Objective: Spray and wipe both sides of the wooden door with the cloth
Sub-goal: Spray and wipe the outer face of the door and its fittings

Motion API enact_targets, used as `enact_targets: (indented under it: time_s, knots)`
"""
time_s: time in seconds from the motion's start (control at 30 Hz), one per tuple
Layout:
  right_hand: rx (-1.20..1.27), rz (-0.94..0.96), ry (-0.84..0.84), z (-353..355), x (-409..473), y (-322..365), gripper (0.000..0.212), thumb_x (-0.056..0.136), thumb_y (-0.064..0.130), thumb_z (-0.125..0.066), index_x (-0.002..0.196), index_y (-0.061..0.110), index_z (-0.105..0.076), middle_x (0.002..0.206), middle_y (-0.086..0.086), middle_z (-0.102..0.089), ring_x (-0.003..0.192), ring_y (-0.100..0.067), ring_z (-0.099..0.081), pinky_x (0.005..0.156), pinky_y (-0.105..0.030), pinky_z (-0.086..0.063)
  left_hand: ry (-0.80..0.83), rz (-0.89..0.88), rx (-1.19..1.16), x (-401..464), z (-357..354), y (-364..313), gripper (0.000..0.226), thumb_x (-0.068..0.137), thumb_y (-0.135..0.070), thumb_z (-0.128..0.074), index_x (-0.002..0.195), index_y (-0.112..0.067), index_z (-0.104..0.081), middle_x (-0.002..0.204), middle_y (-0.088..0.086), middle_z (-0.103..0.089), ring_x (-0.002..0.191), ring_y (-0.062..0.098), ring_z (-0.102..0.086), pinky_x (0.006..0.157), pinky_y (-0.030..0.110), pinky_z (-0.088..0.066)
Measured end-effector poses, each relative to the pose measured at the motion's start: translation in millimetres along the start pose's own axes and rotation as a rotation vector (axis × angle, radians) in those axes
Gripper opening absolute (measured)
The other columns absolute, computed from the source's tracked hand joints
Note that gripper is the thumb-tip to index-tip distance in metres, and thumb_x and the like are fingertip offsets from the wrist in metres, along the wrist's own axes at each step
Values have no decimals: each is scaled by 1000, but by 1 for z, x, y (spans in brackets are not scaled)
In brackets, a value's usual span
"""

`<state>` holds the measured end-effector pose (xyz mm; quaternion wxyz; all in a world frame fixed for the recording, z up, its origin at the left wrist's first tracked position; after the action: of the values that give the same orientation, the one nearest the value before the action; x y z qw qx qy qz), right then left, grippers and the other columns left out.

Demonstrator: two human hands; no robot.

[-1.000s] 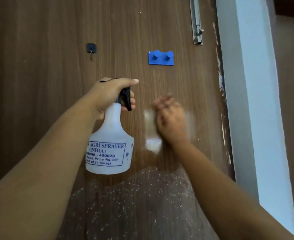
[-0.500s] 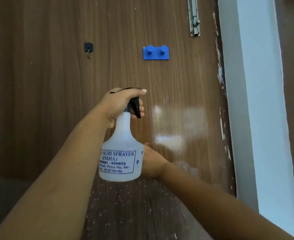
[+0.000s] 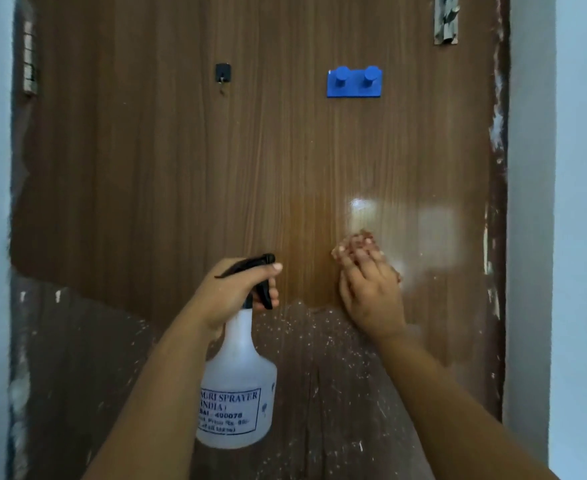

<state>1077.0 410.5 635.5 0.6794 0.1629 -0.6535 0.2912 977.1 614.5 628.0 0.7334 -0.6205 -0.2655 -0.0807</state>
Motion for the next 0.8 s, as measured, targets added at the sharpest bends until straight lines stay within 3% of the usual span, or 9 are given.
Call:
enact_targets:
  time_s: [0.07,0.13,0.2,0.33,0.43,0.5,0.63,0.73,0.8]
  knots:
    - [3,134,39,-6,1,11,41,96,21,-54,134,6,-59,137,-18,-57,132,-38,-47,106,-54,-40,-62,33,14,-7,16,19,24,91,-24,-72,92,1,-71,77,12,-69,78,29,-70,84,46,-58]
    - [3,73,-30,-2,3,8,40,97,21,-54,133,6,-61,136,-19,-58,130,-39,-49,107,-55,-39,-103,64,51,-14,32,32,28,90,-24,-73,95,4,-72,77,13,-67,76,28,-69,77,39,-60]
    - [18,-91,-122,4,3,4,39,97,21,-53,132,7,-61,137,-20,-56,131,-40,-47,110,-54,-37,-144,87,96,-21,46,41,28,89,-24,-74,97,2,-72,76,13,-67,72,24,-67,74,37,-60]
    - [85,-487,-317,9,2,-2,38,95,20,-54,130,7,-62,140,-20,-54,131,-41,-47,109,-51,-39,-230,100,111,-33,73,51,6,89,-25,-75,91,-20,-71,77,13,-72,73,23,-70,88,46,-57]
    - [100,-657,-396,2,5,5,40,97,22,-52,134,7,-59,144,-20,-50,135,-42,-43,111,-49,-36,-281,51,133,-40,103,49,15,90,-23,-73,93,-9,-74,78,13,-73,78,25,-71,89,49,-56]
    - [24,-507,-262,-18,24,46,44,99,22,-46,139,6,-52,145,-21,-47,134,-44,-41,107,-52,-38,-344,42,127,-46,127,50,18,91,-23,-73,95,-5,-74,77,12,-72,78,26,-71,88,48,-57]
    - [-60,124,211,-104,21,213,53,98,17,-37,148,1,-32,150,-28,-35,129,-45,-43,84,-53,-52,-407,75,99,-55,169,60,20,91,-23,-72,99,-4,-73,76,11,-72,76,24,-71,78,37,-59]
    - [59,520,375,-141,-38,310,58,92,21,-58,145,4,-43,151,-21,-40,138,-38,-39,112,-47,-34,-434,43,141,-59,193,58,15,91,-22,-72,95,-8,-74,75,6,-73,73,16,-71,72,27,-59]
    - [70,632,354,-144,-52,324,55,87,24,-68,138,9,-55,147,-16,-48,137,-34,-43,113,-46,-33,-456,46,131,-59,214,58,17,91,-23,-71,92,-6,-74,76,8,-74,76,20,-72,78,33,-58]
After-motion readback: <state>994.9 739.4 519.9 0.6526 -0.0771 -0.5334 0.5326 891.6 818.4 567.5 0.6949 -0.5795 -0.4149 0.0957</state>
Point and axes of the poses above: each hand's wrist, its own x-axis towards the middle knuckle, its own z-axis out of the back of the hand, y = z × x, the point moved 10 cm from there along x, towards the middle knuckle
